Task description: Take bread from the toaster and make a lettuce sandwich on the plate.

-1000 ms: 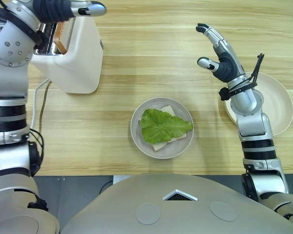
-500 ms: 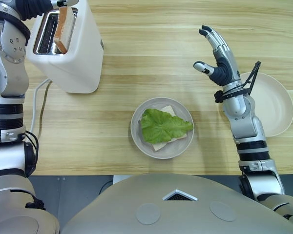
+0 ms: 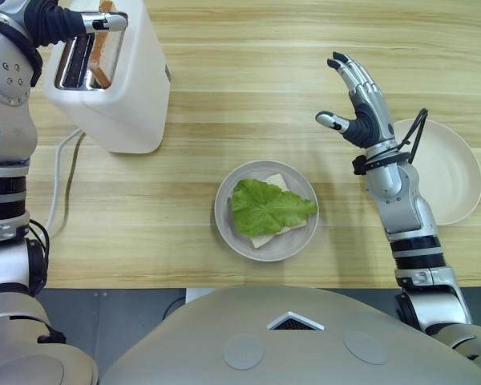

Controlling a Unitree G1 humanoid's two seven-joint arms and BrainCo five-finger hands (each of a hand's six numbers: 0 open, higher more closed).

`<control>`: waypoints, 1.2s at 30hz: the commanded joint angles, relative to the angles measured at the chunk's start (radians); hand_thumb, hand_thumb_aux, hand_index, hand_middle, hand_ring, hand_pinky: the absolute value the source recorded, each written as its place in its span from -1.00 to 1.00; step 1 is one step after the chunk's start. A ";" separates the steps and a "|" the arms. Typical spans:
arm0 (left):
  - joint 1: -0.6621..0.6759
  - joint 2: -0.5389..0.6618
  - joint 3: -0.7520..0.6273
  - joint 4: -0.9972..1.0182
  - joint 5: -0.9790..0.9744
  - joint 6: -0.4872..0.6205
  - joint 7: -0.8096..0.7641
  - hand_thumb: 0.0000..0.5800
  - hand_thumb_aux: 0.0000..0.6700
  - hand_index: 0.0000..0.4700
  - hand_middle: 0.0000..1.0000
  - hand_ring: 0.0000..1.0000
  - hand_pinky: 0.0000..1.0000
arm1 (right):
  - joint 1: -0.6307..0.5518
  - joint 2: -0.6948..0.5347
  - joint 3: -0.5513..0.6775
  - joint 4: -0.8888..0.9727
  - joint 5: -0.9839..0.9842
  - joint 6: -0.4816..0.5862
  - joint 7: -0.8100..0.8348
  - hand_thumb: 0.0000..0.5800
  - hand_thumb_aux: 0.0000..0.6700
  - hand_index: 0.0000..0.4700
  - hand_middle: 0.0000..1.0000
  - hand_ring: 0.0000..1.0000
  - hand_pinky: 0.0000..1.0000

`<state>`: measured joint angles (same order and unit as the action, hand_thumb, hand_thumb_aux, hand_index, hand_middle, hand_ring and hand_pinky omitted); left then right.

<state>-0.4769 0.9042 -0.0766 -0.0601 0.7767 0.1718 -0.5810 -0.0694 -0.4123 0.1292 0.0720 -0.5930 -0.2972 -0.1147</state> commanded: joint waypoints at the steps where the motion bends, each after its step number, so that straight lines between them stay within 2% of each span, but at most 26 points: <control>1: -0.028 0.046 -0.008 -0.011 0.002 -0.007 -0.057 -1.00 -1.00 -1.00 -1.00 -1.00 -1.00 | 0.022 -0.011 -0.002 -0.005 -0.019 0.012 -0.011 -1.00 -1.00 -1.00 -1.00 -1.00 -1.00; 14: 0.030 0.060 -0.039 0.033 -0.009 -0.019 -0.113 -0.98 -0.99 -0.99 -1.00 -1.00 -1.00 | 0.046 -0.019 0.013 -0.026 -0.057 0.029 -0.015 -1.00 -1.00 -1.00 -1.00 -1.00 -1.00; 15: 0.033 0.061 -0.040 0.031 -0.009 -0.019 -0.117 -0.63 -0.80 -0.80 -1.00 -1.00 -1.00 | 0.046 -0.020 0.014 -0.025 -0.059 0.030 -0.015 -1.00 -1.00 -1.00 -1.00 -1.00 -1.00; 16: 0.031 0.059 -0.043 0.032 -0.010 -0.020 -0.122 -0.12 -0.50 -0.50 -1.00 -1.00 -1.00 | 0.049 -0.021 0.013 -0.025 -0.061 0.030 -0.016 -1.00 -1.00 -1.00 -1.00 -1.00 -1.00; 17: 0.029 0.058 -0.046 0.034 -0.009 -0.021 -0.124 0.24 -0.23 -0.23 -1.00 -1.00 -1.00 | 0.051 -0.022 0.013 -0.025 -0.062 0.031 -0.018 -1.00 -1.00 -1.00 -1.00 -1.00 -1.00; 18: 0.026 0.057 -0.050 0.039 -0.007 -0.023 -0.126 0.47 -0.03 -0.03 -1.00 -1.00 -1.00 | 0.054 -0.023 0.013 -0.024 -0.065 0.031 -0.019 -1.00 -1.00 -1.00 -1.00 -1.00 -1.00; 19: 0.024 0.056 -0.053 0.043 -0.006 -0.024 -0.130 0.56 0.07 0.07 -1.00 -1.00 -1.00 | 0.056 -0.024 0.014 -0.024 -0.068 0.032 -0.021 -1.00 -1.00 -1.00 -1.00 -1.00 -1.00; 22: 0.020 0.051 -0.062 0.049 -0.005 -0.027 -0.135 0.64 0.15 0.15 -1.00 -1.00 -1.00 | 0.062 -0.025 0.014 -0.025 -0.072 0.034 -0.023 -1.00 -1.00 -1.00 -1.00 -1.00 -1.00; 32: -0.021 0.011 -0.112 0.091 0.009 -0.028 -0.120 0.56 0.07 0.07 -1.00 -1.00 -1.00 | 0.069 -0.032 0.019 -0.023 -0.085 0.043 -0.032 -1.00 -1.00 -1.00 -1.00 -1.00 -1.00; 35: -0.039 -0.013 -0.141 0.122 0.017 -0.034 -0.107 0.63 0.14 0.14 -1.00 -1.00 -1.00 | 0.074 -0.030 0.021 -0.025 -0.091 0.046 -0.035 -1.00 -1.00 -1.00 -1.00 -1.00 -1.00; 36: -0.045 -0.021 -0.149 0.131 0.021 -0.036 -0.103 0.69 0.22 0.22 -1.00 -1.00 -1.00 | 0.075 -0.030 0.022 -0.024 -0.094 0.047 -0.036 -1.00 -1.00 -1.00 -1.00 -1.00 -1.00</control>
<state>-0.5189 0.9142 -0.1876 0.0417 0.7934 0.1492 -0.6793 -0.0023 -0.4368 0.1443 0.0492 -0.6738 -0.2599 -0.1481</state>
